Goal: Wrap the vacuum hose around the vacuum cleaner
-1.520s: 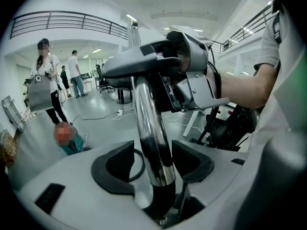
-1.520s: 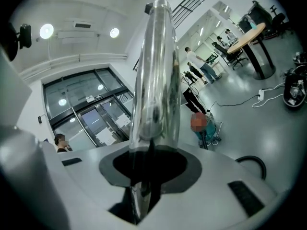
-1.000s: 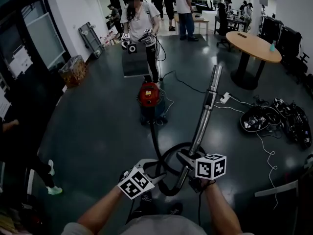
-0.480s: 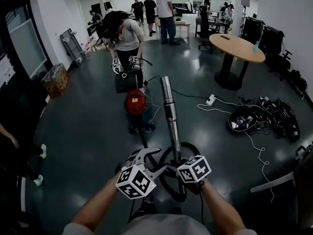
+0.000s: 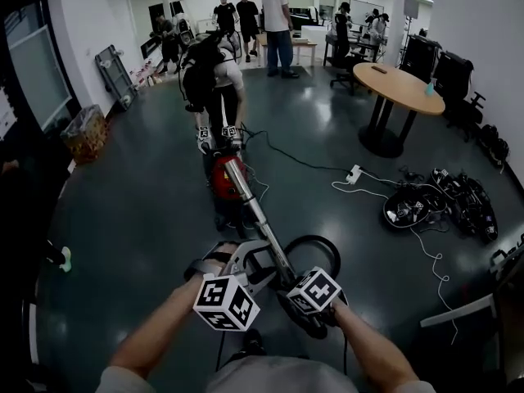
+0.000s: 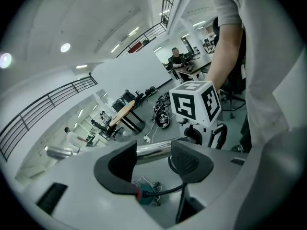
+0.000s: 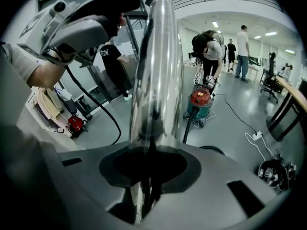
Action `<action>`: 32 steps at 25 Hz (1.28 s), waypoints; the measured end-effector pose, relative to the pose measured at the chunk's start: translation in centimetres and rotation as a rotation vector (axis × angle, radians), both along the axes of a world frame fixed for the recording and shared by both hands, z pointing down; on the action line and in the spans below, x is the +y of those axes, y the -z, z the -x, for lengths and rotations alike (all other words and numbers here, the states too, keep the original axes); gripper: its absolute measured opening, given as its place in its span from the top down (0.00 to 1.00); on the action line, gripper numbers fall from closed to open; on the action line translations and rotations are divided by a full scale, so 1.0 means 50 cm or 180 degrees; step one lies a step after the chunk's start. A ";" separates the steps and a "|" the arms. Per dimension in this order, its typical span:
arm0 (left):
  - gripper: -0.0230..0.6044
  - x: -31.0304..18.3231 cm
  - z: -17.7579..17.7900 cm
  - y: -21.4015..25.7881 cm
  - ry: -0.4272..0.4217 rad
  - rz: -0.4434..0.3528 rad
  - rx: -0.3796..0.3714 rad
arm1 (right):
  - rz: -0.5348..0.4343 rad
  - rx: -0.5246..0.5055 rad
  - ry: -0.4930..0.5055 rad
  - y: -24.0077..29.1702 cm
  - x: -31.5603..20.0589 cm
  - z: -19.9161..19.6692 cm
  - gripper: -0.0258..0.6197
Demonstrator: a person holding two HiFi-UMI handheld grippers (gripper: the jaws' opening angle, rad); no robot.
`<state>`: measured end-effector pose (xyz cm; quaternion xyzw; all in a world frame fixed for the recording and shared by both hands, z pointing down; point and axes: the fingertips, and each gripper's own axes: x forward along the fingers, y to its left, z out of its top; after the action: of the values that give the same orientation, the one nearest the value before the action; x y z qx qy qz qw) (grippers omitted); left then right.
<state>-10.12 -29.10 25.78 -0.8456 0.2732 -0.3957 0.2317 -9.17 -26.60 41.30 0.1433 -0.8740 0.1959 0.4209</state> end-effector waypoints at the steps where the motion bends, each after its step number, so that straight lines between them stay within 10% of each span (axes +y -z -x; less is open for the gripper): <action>1: 0.59 -0.002 0.012 -0.007 -0.0048 -0.0008 -0.0079 | 0.0001 0.0066 0.0062 -0.009 -0.001 0.016 0.80; 17: 0.59 -0.010 0.237 -0.170 -0.0552 0.0934 -0.1223 | -0.0009 0.0982 0.1099 -0.093 -0.010 0.212 0.80; 32: 0.59 -0.017 0.294 -0.294 -0.0785 0.1548 -0.1698 | -0.0179 0.1375 0.1657 -0.090 -0.029 0.257 0.80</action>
<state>-24.82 -29.94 40.50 -0.7697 -0.0024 -0.6244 0.1331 -22.00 -28.07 45.79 -0.0348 -0.7769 0.0229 0.6282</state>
